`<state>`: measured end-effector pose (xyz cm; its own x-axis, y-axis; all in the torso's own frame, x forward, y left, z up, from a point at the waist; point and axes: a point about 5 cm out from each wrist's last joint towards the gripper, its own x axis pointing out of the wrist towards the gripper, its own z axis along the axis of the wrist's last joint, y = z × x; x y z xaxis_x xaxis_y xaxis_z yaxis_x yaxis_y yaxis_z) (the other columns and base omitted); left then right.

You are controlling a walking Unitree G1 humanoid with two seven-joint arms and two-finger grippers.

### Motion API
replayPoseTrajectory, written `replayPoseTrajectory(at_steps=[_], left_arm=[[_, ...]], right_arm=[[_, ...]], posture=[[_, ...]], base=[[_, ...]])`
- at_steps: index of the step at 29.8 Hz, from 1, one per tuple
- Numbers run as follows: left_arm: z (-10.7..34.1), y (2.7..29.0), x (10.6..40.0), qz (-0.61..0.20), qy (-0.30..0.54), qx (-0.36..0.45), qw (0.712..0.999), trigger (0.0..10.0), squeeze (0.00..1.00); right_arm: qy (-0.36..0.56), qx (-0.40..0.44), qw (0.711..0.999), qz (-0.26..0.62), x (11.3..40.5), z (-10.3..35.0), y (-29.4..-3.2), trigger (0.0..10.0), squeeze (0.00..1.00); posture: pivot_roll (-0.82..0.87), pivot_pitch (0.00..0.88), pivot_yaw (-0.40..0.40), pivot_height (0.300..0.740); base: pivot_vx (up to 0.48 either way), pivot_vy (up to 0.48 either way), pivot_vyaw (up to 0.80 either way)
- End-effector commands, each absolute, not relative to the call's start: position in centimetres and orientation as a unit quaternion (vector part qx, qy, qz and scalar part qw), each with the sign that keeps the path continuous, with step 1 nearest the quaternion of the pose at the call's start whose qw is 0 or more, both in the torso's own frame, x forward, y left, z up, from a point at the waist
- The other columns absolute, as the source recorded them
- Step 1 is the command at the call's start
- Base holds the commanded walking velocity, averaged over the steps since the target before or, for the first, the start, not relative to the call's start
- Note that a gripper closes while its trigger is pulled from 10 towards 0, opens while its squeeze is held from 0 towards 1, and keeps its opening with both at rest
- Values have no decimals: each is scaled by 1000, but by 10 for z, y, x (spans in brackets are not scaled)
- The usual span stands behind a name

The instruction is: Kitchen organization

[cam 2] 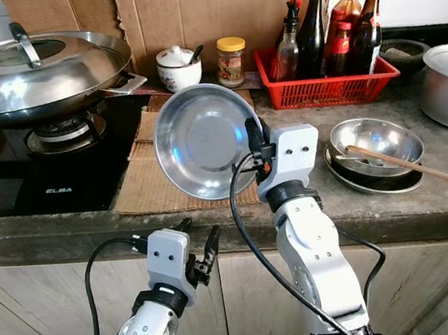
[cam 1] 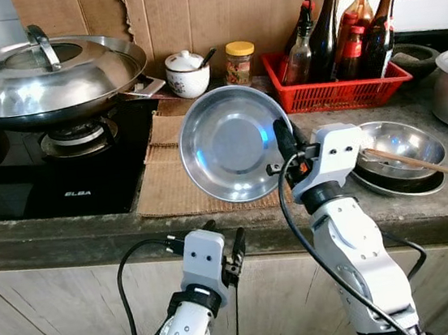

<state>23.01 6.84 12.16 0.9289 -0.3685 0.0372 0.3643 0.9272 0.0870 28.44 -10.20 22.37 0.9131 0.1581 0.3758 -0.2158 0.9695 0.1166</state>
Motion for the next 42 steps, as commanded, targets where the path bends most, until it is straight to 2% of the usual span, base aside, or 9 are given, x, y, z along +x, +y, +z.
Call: replayPoseTrajectory(at_steps=[1, 21, 42], left_arm=[[125, 64, 229, -196, -37, 45, 979, 10000, 0], [124, 65, 229, -201, -31, 39, 978, 10000, 0], [121, 64, 229, -211, -29, 41, 976, 10000, 0]], right_arm=[[-205, 77, 971, 95, 281, 233, -103, 10000, 0], [-190, 81, 974, 91, 281, 226, -106, 10000, 0], [-127, 48, 988, 73, 270, 189, -118, 10000, 0]], posture=[[5, 0, -66, 740], [4, 0, -64, 740], [-4, 0, -55, 740]], base=[[-270, 0, 0], [-273, 0, 0], [-289, 0, 0]])
